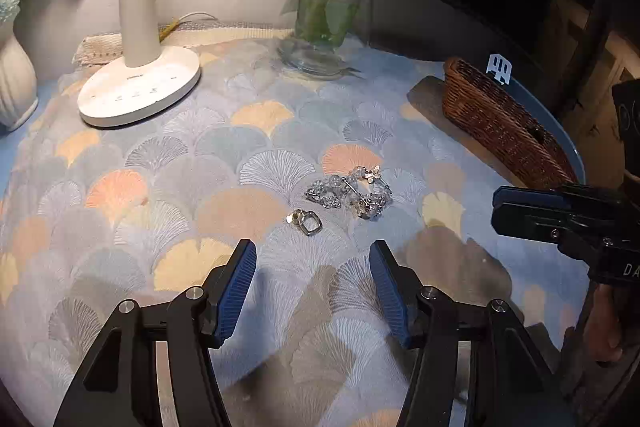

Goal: Organize jewelry
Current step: 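Move both tools toward silver chain bracelet and small silver ring, then close right tool on silver chain bracelet while left tool closes on silver ring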

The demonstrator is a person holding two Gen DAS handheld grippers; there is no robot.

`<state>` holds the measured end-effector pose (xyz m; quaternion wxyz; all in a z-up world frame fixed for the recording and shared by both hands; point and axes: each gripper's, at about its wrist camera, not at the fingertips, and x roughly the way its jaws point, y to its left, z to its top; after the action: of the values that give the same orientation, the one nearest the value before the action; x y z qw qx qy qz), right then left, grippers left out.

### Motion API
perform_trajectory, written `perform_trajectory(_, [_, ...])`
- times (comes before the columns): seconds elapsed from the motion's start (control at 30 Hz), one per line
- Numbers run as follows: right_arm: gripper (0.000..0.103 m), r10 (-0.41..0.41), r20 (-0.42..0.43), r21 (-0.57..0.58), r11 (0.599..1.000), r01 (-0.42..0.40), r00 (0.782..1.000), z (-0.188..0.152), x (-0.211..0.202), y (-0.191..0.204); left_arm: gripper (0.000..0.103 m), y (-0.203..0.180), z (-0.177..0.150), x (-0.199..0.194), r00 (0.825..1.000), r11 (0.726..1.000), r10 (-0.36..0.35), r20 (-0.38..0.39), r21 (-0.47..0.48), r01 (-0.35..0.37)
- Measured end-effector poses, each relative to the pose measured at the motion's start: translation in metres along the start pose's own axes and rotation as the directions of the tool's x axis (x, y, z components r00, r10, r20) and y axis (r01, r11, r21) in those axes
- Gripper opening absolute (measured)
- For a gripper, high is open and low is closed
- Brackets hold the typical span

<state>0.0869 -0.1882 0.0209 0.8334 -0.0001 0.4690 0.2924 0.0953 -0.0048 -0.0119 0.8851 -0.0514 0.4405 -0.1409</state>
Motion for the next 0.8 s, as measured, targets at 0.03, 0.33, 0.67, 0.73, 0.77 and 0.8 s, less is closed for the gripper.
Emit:
perform_trajectory(0.03, [0.031,-0.004,-0.012,-0.01,1.0,0.004,1.0,0.003,0.008,0.001,0.06,0.0,0.002,0.005,1.0,1.0,0.008,-0.006,0.003,-0.008])
perform_trajectory(0.33, [0.031,0.004,-0.062,-0.066,0.998,-0.008,0.998,0.027,0.064,0.02,0.053,0.012,0.004,0.017,0.997,0.997,0.076,-0.015,-0.007,-0.077])
perform_trajectory(0.67, [0.013,-0.103,-0.054,-0.159,0.983,0.093,0.993,0.031,0.094,0.03,0.05,0.027,0.001,0.009,0.999,0.998,0.038,0.005,-0.057,-0.038])
perform_trajectory(0.73, [0.006,-0.125,-0.041,-0.167,0.979,0.117,0.991,0.029,0.091,0.028,0.05,0.025,0.002,0.01,0.999,0.998,0.036,0.001,-0.046,-0.036])
perform_trajectory(0.77, [0.006,-0.129,-0.032,-0.161,0.979,0.122,0.991,0.028,0.088,0.025,0.05,0.023,0.002,0.011,0.999,0.998,0.041,-0.001,-0.039,-0.041])
perform_trajectory(0.8, [0.006,-0.116,-0.02,-0.147,0.983,0.111,0.993,0.028,0.081,0.021,0.05,0.022,0.002,0.011,0.999,0.998,0.045,-0.003,-0.032,-0.045])
